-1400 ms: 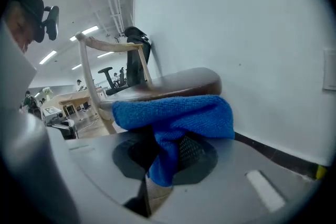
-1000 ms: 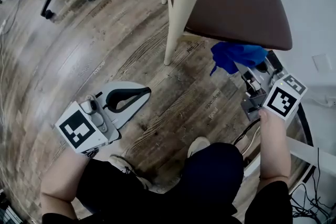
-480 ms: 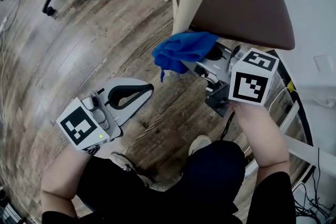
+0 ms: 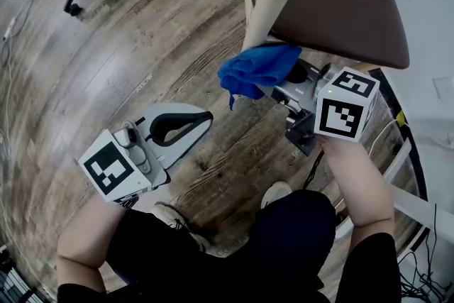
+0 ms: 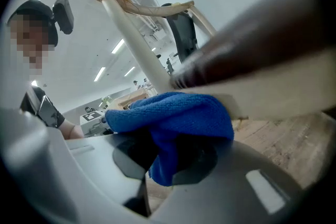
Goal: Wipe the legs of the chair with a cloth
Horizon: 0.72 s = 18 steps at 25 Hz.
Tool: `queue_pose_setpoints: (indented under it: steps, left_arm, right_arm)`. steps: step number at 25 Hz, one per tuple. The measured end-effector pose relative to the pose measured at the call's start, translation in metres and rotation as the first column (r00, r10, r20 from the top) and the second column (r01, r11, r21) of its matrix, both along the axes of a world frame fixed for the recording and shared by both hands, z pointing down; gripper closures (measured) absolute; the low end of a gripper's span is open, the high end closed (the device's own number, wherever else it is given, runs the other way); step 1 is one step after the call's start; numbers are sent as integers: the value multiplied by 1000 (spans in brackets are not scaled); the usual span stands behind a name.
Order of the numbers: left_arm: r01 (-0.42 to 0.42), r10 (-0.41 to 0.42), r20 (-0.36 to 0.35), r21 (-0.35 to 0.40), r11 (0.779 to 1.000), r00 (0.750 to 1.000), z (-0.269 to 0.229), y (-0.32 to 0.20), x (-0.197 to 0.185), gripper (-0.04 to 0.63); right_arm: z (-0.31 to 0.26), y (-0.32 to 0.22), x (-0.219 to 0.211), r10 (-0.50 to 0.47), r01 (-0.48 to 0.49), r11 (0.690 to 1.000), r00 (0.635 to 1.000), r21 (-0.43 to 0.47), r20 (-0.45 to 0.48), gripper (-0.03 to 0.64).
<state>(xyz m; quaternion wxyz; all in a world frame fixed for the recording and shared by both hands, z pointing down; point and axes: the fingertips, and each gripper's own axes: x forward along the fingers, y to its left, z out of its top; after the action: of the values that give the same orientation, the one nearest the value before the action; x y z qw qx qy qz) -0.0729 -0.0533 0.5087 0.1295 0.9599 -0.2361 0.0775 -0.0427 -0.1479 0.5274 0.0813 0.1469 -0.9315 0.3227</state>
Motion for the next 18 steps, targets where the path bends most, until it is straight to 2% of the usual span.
queue_pose_setpoints:
  steps: [10,15,18]
  left_arm:
    - [40,-38,38,-59,997,999,15,4,-21,597]
    - [59,-57,30,-72,996,998,14,3,-25,598]
    - [67,-62,56,-92,994,997,18,6,-32,597]
  right_arm:
    - [136,-7,-2,9,-21,980,998,-198,-65,552]
    - [234,-12,2,-14,-43,954,982,-298,-186,552]
    - [292,-18,4,-33,-66,941,959,-332,-283,552]
